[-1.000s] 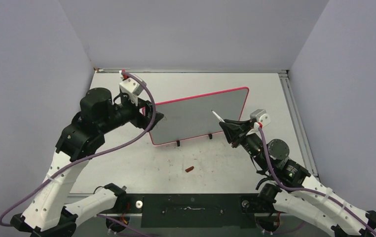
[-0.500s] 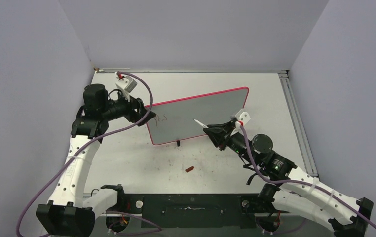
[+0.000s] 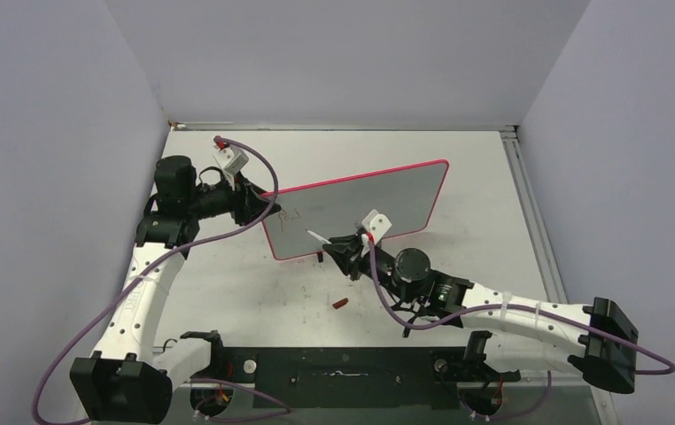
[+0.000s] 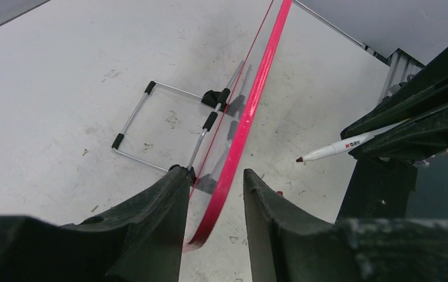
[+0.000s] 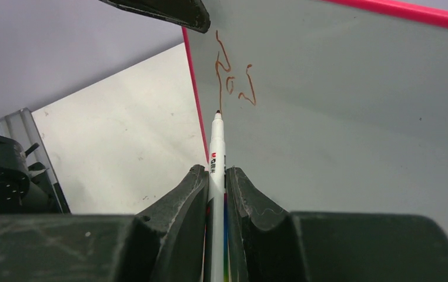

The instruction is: Write a sentence on the whiteboard

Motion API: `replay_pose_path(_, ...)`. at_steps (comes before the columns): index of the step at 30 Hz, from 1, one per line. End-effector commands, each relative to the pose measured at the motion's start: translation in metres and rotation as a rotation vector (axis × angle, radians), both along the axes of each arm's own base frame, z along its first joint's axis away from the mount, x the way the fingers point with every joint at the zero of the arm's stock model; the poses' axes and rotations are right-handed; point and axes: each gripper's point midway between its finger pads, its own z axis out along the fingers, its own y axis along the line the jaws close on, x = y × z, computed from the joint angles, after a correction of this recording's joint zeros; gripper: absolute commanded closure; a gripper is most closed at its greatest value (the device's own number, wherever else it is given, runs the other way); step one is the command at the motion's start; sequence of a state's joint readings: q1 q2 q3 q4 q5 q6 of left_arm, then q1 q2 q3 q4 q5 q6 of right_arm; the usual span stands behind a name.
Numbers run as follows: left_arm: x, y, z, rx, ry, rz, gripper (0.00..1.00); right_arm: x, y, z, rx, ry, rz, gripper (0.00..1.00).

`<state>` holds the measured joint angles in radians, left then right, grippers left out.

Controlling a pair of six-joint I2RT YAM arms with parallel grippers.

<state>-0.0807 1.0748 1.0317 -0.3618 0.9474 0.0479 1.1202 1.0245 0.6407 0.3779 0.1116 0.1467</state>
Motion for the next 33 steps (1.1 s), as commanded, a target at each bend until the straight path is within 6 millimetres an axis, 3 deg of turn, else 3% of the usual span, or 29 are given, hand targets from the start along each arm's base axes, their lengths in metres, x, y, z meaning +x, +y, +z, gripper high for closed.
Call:
replay_pose_path(1,0.001,0.001,0.008,-0.003,-0.084,-0.040,0.69,0.016,0.008,0.026,0.076,-0.085,-0.076,0.95)
replay_pose_path(12,0.001,0.007,-0.007,0.011,-0.106,-0.056,1.00,0.020,0.018,0.026,0.077,-0.116,-0.079,0.95)
replay_pose_path(23,0.001,0.011,-0.023,0.024,-0.094,-0.080,1.00,0.034,0.031,0.025,0.091,-0.159,-0.128,0.95)
replay_pose_path(33,0.001,0.012,-0.025,0.030,-0.094,-0.082,1.00,0.042,0.042,0.021,0.097,-0.175,-0.143,0.95)
